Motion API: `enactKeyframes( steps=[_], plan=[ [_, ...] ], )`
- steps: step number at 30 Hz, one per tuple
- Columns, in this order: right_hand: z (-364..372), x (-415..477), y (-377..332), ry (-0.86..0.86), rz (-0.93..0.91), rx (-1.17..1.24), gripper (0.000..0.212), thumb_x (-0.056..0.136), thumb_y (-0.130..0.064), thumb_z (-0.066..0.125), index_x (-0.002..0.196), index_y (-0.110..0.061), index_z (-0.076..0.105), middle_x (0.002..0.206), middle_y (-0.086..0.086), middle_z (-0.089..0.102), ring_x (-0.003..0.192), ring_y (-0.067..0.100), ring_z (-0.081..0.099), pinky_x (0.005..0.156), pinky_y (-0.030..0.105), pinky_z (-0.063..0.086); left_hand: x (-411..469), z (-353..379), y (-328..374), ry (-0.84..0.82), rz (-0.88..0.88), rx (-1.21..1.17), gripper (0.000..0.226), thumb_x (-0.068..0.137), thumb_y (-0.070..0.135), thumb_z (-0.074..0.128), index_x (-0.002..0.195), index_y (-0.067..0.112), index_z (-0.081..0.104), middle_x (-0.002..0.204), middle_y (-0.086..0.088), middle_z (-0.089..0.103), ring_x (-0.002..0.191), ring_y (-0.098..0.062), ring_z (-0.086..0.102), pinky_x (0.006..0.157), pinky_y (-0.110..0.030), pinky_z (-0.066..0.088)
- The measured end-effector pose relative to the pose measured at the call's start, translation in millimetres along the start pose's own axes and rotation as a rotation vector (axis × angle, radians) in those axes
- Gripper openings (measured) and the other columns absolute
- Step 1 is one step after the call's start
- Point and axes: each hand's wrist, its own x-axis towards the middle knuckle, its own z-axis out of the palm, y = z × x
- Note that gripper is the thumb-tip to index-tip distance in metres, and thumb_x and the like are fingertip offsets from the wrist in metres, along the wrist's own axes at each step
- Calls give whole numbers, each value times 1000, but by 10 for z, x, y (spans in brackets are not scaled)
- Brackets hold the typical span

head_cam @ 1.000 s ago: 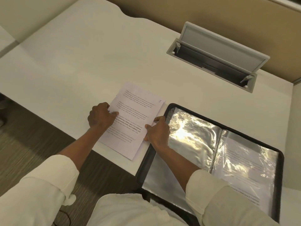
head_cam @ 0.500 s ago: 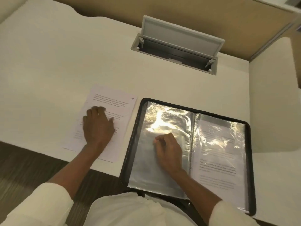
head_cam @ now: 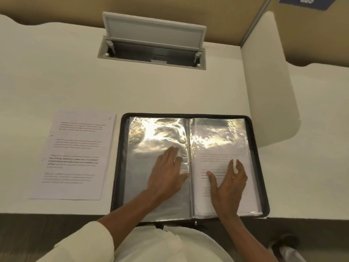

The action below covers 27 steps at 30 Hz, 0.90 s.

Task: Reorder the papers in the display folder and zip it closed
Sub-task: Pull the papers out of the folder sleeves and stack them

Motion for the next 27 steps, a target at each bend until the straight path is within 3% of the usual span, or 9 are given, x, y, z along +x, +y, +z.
enactKeyframes(
  steps=[4, 9, 14, 18, 21, 24, 27],
  plan=[
    [-142, 55, 317, -64, 141, -119, 107, 93, -79, 49, 166, -11, 12, 173, 12, 8, 157, 36, 15, 126, 57, 19, 17, 53, 155, -9, -19, 0, 57, 91, 54, 77, 127, 12, 65, 159, -15, 48, 153, -33, 37, 121, -51, 40],
    [-241, 103, 476, -112, 218, -230, 113, 87, -85, 44, 161, -1, 28, 172, 15, 7, 156, 38, 14, 125, 56, 21, -5, 155, 297, -38, -139, 2, 76, 94, 62, 67, 145, 8, 53, 167, -14, 35, 159, -32, 25, 129, -53, 27],
    [-261, 172, 431, -107, 114, -300, 89, 92, -75, 52, 151, -9, 46, 168, 21, 20, 152, 42, 25, 121, 60, 30, -12, 185, 397, -47, -168, 30, 79, 98, 62, 61, 152, 7, 43, 169, -18, 30, 161, -34, 19, 130, -55, 23],
    [-290, 182, 343, -32, 87, -94, 60, 89, -52, 75, 136, -20, 57, 155, 16, 43, 137, 40, 47, 106, 69, 46, 13, 134, 403, -66, -176, 21, 75, 97, 57, 65, 150, 8, 46, 167, -17, 33, 159, -35, 23, 130, -53, 24],
    [-391, 207, 255, -15, 98, 96, 55, 87, -41, 82, 131, -25, 53, 138, 7, 56, 116, 29, 62, 87, 54, 61, 53, 91, 407, -74, -197, 0, 70, 96, 58, 66, 145, 11, 51, 166, -12, 35, 158, -30, 24, 130, -49, 26],
    [-543, 263, 136, -111, 139, 255, 71, 84, -38, 86, 139, -30, 43, 122, -8, 64, 88, 10, 68, 73, 25, 56, 131, -18, 471, -37, -285, -123, 62, 94, 68, 62, 128, 17, 62, 153, -5, 49, 149, -26, 38, 119, -48, 40],
    [-724, 297, -62, -349, 116, 441, 91, 80, -34, 91, 148, -37, 31, 111, -19, 64, 79, 3, 70, 69, 22, 59, 225, -236, 599, 34, -401, -274, 64, 88, 86, 49, 108, 27, 64, 120, 11, 59, 119, -14, 53, 98, -44, 50]
  ],
)
